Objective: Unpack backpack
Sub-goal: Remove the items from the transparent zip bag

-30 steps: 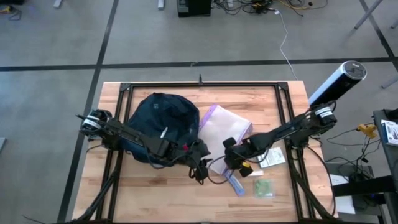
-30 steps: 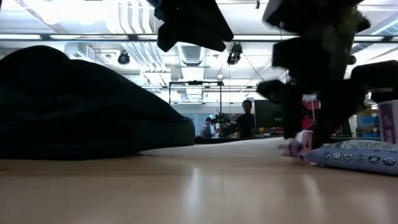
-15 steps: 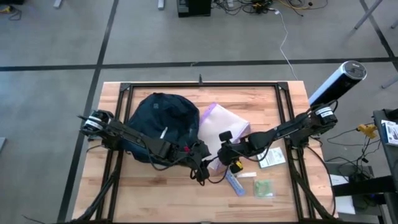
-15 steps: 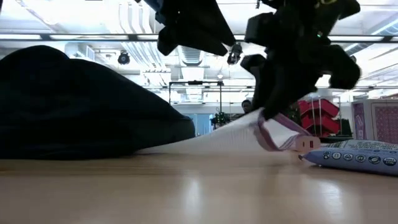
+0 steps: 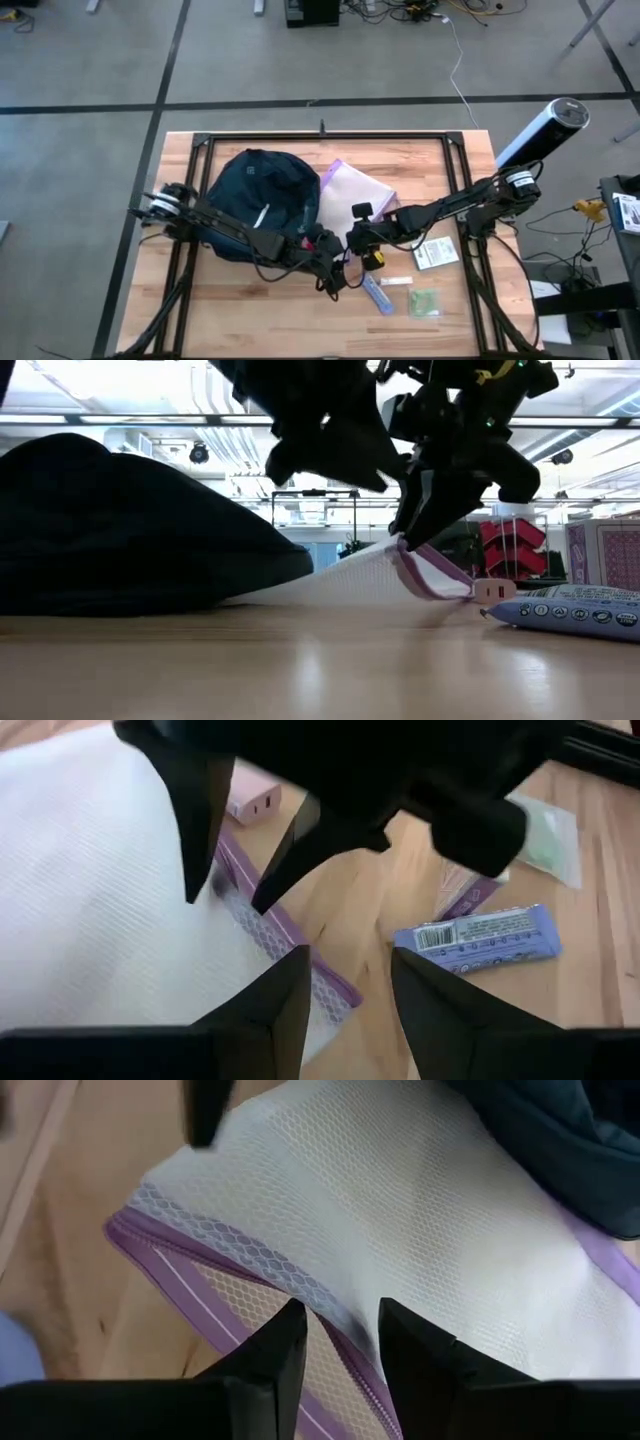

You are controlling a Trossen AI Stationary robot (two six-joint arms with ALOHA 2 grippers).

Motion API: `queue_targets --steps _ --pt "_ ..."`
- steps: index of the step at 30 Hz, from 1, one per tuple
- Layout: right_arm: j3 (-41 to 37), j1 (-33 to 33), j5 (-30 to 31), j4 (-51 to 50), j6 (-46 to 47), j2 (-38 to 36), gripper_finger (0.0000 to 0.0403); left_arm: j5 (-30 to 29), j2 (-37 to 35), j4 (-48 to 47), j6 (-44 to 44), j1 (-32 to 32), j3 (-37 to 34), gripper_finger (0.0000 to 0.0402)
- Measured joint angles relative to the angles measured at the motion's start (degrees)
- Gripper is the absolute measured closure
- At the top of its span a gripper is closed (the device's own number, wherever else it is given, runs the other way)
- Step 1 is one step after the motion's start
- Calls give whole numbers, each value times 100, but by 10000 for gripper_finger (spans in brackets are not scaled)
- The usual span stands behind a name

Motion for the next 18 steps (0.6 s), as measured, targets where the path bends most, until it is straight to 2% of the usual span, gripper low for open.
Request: queue_targets --steps 7,13,18 --pt "0 0 -52 31 57 -28 270 8 335 166 -464 111 0 215" --pt "17 2 -462 21 -114 -61 238 8 484 197 -811 269 0 165" --pt "17 -7 -461 -31 -152 -61 213 13 484 182 -828 408 -2 142"
